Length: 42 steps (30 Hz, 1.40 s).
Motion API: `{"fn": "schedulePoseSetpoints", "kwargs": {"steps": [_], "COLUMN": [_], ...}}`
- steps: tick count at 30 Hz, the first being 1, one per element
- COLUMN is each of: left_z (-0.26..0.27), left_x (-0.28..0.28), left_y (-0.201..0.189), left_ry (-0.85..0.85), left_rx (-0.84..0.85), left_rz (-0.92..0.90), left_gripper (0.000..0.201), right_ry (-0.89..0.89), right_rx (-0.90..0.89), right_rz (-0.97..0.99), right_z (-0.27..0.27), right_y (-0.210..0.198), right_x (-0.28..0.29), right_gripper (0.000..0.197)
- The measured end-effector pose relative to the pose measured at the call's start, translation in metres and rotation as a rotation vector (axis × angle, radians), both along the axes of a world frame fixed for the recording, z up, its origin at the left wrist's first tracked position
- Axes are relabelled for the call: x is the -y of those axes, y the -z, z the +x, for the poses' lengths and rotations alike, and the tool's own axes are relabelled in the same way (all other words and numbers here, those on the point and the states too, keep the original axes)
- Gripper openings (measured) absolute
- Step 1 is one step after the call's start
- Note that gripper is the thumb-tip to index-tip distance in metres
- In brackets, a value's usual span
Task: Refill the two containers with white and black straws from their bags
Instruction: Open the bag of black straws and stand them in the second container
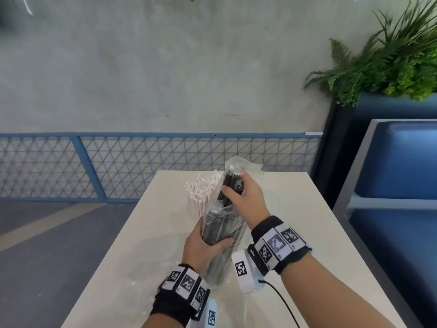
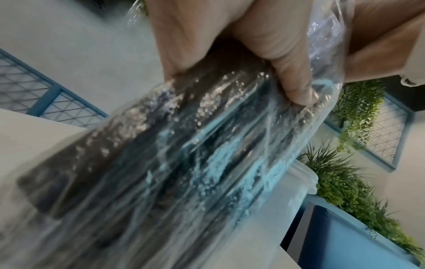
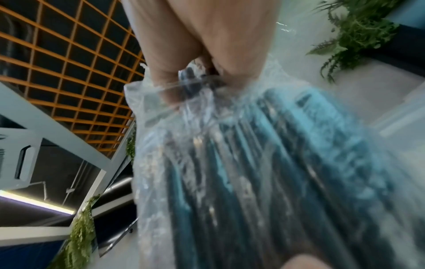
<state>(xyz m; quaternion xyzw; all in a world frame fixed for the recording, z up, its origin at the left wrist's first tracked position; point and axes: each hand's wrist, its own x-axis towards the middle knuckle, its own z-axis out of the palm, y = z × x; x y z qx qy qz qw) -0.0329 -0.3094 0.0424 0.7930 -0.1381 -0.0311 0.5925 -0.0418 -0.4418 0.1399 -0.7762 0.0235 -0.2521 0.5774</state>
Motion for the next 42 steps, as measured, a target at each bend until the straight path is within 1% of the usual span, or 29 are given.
{"fn": "schedulePoseSetpoints", "kwargs": {"steps": [5, 8, 10, 11, 12, 14, 17, 19, 22, 25, 27, 29, 31, 33, 36, 39, 40, 42], "left_z": [0.004, 0.003, 0.002, 0.001, 0.001, 0.000, -0.002, -0.001, 0.002, 0.004, 0.004, 0.001, -0.004, -0.006, -0.002, 0.003, 0.003, 0.002], "left_x": [0.001, 0.002, 0.002, 0.003, 0.004, 0.005, 0.007, 0.010, 0.016, 0.021, 0.022, 0.021, 0.017, 0.013, 0.008, 0.004, 0.003, 0.002], "left_y": [0.003, 0.006, 0.004, 0.002, 0.000, -0.002, -0.007, -0.010, -0.012, -0.004, 0.005, 0.017, 0.025, 0.028, 0.030, 0.032, 0.033, 0.034], "left_ry": [0.007, -0.009, -0.021, -0.020, -0.011, 0.009, 0.012, 0.004, 0.003, 0.011, 0.008, -0.008, -0.029, -0.044, -0.063, -0.093, -0.093, -0.089], "left_rx": [-0.020, -0.030, -0.013, -0.001, 0.015, 0.031, 0.021, 0.009, -0.018, -0.073, -0.108, -0.121, -0.122, -0.121, -0.111, -0.113, -0.114, -0.115], "left_rz": [-0.003, -0.041, -0.059, -0.059, -0.055, -0.039, -0.034, -0.058, -0.129, -0.211, -0.216, -0.174, -0.120, -0.096, -0.075, -0.084, -0.089, -0.091], "left_gripper": [0.061, 0.064, 0.064, 0.065, 0.067, 0.072, 0.078, 0.078, 0.079, 0.080, 0.079, 0.074, 0.067, 0.065, 0.066, 0.067, 0.070, 0.074], "right_ry": [-0.009, 0.017, 0.055, 0.075, 0.092, 0.099, 0.072, 0.063, 0.074, 0.043, 0.018, 0.010, -0.001, -0.026, -0.026, -0.008, -0.010, -0.017], "right_rx": [0.050, 0.038, -0.041, -0.087, -0.124, -0.142, -0.123, -0.094, -0.042, -0.019, -0.033, -0.071, -0.104, -0.101, -0.064, -0.005, 0.008, 0.002], "right_rz": [0.050, 0.064, 0.053, 0.043, 0.039, 0.068, 0.208, 0.282, 0.291, 0.271, 0.244, 0.215, 0.191, 0.177, 0.193, 0.201, 0.198, 0.199], "right_z": [0.000, -0.001, -0.002, -0.002, -0.002, 0.000, 0.004, 0.007, 0.010, 0.011, 0.009, 0.007, 0.005, 0.004, 0.006, 0.007, 0.008, 0.006], "right_y": [-0.008, -0.002, 0.005, 0.009, 0.011, 0.012, 0.005, -0.003, -0.014, -0.020, -0.017, -0.007, 0.006, 0.012, 0.005, -0.005, -0.006, -0.006], "right_x": [0.006, 0.009, 0.009, 0.008, 0.008, 0.007, 0.005, 0.004, 0.004, 0.004, 0.003, 0.002, 0.001, -0.002, -0.003, -0.001, 0.000, -0.001], "right_gripper": [0.026, 0.044, 0.060, 0.064, 0.062, 0.052, 0.039, 0.033, 0.036, 0.026, 0.026, 0.027, 0.023, 0.019, 0.022, 0.018, 0.020, 0.033]}}
